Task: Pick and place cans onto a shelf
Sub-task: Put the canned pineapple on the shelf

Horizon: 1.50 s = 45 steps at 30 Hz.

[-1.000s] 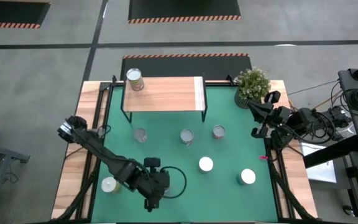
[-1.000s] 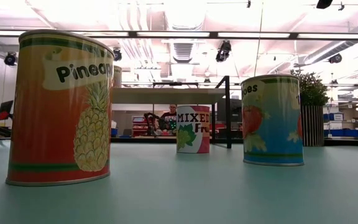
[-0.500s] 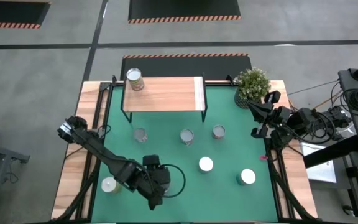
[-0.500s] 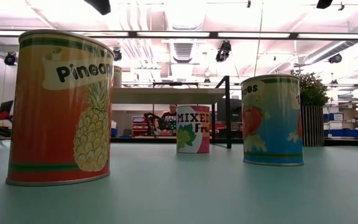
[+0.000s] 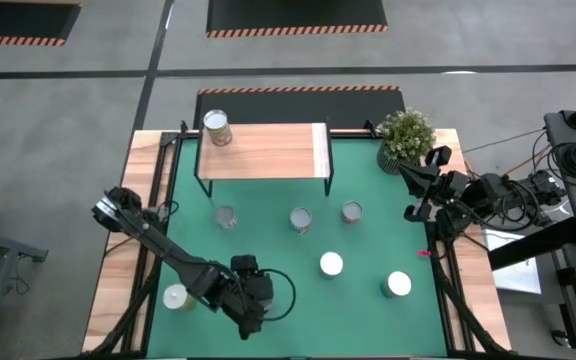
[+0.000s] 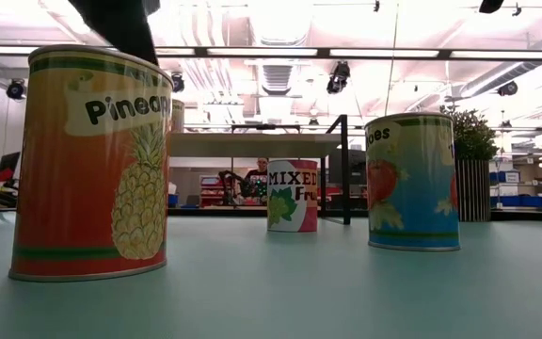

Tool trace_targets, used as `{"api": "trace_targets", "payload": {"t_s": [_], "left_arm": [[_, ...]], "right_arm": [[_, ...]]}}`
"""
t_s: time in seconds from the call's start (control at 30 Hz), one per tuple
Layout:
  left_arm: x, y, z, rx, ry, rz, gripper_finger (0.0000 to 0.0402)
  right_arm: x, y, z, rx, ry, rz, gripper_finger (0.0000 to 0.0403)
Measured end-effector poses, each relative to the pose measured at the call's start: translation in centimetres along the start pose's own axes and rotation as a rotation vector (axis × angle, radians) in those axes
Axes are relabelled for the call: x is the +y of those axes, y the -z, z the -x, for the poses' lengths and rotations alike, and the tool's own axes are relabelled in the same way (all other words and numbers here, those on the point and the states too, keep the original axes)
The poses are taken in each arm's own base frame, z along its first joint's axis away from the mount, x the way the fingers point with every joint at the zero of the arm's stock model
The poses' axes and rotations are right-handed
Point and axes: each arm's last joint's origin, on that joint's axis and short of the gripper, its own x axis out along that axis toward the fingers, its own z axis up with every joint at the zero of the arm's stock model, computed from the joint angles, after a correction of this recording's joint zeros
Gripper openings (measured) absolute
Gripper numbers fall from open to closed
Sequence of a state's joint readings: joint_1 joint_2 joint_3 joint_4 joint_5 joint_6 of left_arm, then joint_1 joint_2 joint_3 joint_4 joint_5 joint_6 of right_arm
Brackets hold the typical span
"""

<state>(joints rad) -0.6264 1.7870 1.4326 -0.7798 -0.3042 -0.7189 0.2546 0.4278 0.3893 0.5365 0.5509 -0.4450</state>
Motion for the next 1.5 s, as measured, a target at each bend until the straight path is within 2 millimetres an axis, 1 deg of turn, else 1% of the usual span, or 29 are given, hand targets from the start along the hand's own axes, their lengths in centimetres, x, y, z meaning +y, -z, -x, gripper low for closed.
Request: {"api": "trace_targets", "payload": {"t_s": [0.2, 0.33, 0.47, 0.57, 0.73, 0.83, 0.97, 1.07, 1.13, 1.27, 1.4, 1.5], "left_arm": [[0.4, 1.5, -1.6, 0.021, -0.014, 0.015, 0.0368], [0.6, 2.3, -2.6, 0.026, 0.013, 0.021, 0.0368], [0.7, 2.8, -3.1, 0.041, 0.024, 0.022, 0.036], [0.8, 3.1, -3.3, 0.051, 0.016, 0.015, 0.0338], [0.7, 3.0, -3.2, 0.051, 0.016, 0.002, 0.0278], [0.6, 2.6, -2.7, 0.055, 0.014, -0.019, 0.0274], [0.4, 1.5, -1.0, 0.063, -0.001, -0.085, 0.0275], [0.3, 0.2, 1.0, 0.053, -0.055, -0.163, 0.0292], [0.8, -0.6, 2.5, 0.06, -0.126, -0.205, 0.0299], [2.3, -2.3, 5.5, 0.07, -0.251, -0.255, 0.0289], [4.2, -4.0, 8.4, 0.036, -0.289, -0.297, 0.028], [6.2, -5.0, 10.2, 0.013, -0.311, -0.308, 0.0283]], "right_arm": [[0.0, 0.0, 0.0, 0.003, -0.002, 0.002, 0.0013], [0.0, 0.0, 0.0, 0.003, -0.001, 0.002, 0.0013], [0.0, 0.0, 0.0, 0.003, -0.001, 0.002, 0.0013], [0.0, 0.0, 0.0, 0.003, -0.001, 0.002, 0.0013], [0.0, 0.0, 0.0, 0.003, -0.001, 0.002, 0.0013], [0.0, 0.0, 0.0, 0.002, -0.001, 0.002, 0.0013], [0.0, 0.0, 0.0, 0.002, -0.001, 0.002, 0.0013], [0.0, 0.0, 0.0, 0.002, -0.001, 0.002, 0.0013], [0.0, 0.0, 0.0, 0.002, -0.001, 0.002, 0.0013], [0.0, 0.0, 0.0, 0.002, -0.001, 0.001, 0.0013], [0.0, 0.0, 0.0, 0.002, -0.001, 0.001, 0.0013], [0.0, 0.0, 0.0, 0.002, -0.001, 0.001, 0.0013]]}}
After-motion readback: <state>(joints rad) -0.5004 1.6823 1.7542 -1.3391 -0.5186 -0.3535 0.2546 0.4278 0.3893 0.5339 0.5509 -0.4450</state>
